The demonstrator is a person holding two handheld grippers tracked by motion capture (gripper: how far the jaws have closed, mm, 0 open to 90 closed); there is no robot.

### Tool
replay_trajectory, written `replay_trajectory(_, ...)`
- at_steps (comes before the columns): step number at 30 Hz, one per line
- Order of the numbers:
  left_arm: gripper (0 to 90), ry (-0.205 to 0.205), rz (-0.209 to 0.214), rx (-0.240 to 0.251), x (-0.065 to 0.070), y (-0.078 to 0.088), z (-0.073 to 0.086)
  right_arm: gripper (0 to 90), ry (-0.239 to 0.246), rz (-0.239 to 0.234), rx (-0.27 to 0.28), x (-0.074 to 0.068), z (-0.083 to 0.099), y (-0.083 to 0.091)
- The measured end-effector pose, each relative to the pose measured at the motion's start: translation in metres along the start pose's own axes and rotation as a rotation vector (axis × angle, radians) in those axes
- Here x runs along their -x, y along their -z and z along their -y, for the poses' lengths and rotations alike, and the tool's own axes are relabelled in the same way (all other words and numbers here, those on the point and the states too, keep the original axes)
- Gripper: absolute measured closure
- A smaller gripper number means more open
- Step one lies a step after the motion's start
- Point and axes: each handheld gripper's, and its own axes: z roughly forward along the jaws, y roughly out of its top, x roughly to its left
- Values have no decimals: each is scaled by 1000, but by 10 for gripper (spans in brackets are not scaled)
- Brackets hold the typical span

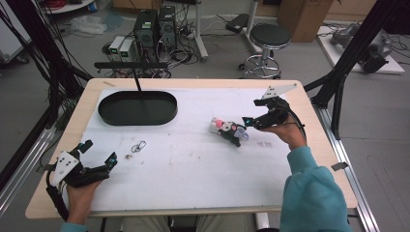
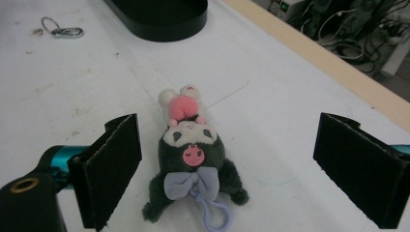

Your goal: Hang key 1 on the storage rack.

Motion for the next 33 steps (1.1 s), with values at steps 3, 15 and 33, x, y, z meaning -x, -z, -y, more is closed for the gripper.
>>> replay_trajectory(3, 17, 0, 0, 0, 0, 0, 0, 91, 20, -18, -47, 2, -6, -10)
replay_trajectory(15, 17, -1, 1, 0, 0, 0, 0, 92, 61, -66, -180, 4, -12, -44)
replay_trajectory(33, 17, -1, -1, 0, 0, 0, 0, 92, 45, -96, -313, 10, -1, -84)
